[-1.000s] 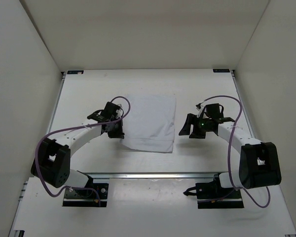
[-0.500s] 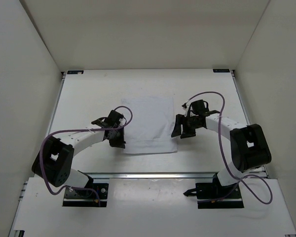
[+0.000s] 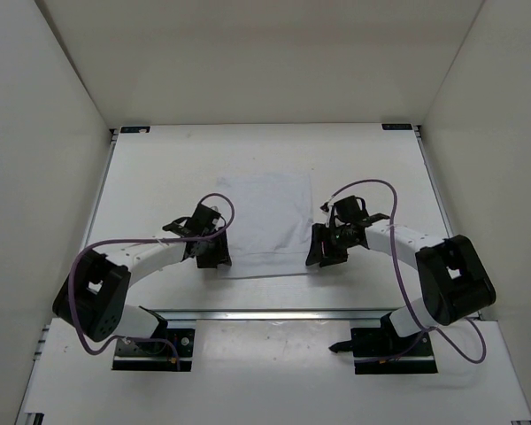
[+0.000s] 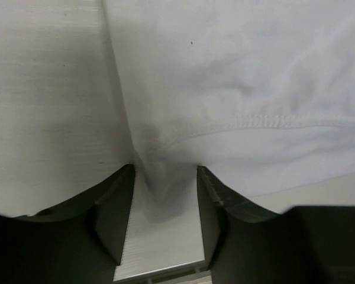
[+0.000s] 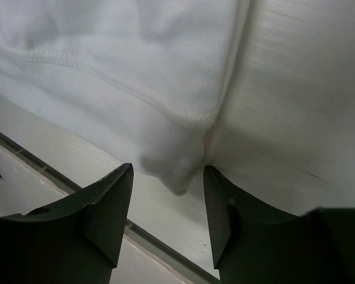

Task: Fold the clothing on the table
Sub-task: Flatten the skirt out

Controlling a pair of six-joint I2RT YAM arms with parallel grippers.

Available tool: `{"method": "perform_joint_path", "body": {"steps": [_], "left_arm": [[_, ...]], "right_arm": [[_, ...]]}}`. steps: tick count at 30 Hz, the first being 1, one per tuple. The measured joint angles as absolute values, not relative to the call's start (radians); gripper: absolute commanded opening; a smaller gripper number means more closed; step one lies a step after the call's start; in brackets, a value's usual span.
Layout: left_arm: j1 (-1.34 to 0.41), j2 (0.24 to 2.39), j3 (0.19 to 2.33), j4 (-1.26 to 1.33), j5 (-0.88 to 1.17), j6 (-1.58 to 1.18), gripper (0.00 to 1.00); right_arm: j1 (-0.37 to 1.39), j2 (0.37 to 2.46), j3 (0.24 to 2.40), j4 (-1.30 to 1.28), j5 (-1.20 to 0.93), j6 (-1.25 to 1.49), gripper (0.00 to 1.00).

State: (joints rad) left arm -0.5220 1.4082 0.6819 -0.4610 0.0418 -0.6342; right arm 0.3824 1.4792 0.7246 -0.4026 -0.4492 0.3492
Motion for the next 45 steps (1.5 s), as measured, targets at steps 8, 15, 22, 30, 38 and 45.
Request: {"method": "perform_joint_path", "body": {"steps": [8,15,22,30,38,45], "left_arm": [[-0.516,1.329,0.622,-0.448,0.023,-0.670,0.59],[-0.514,1.235,0.535,-0.414,0.005,-0.736,0.49],[-0.516,1.234,0.504,-0.349,0.001,-0.785,0.32],[-0.519,1.256,0.491,-0.283,0.029,-0.812,0.00],[-0.434,1.439,0.764,-0.434,0.064,-0.686,0.00],[-0.345,1.872,1.682,-0.624,0.027,-0.430,0.00]], "right_arm": [[0.392,1.455,0.660,-0.335,-0.441,0.400,0.15],[0.378,1.453,0.644,-0.324,-0.435,0.419,0.00],[0.362,1.447,0.643,-0.326,-0.437,0.419,0.00],[0.338,1.444,0.641,-0.326,-0.441,0.419,0.00],[0.260,1.548,0.873,-0.441,-0.465,0.352,0.00],[0.133,1.865,1.728,-0.632,-0.413,0.211,0.00]]}}
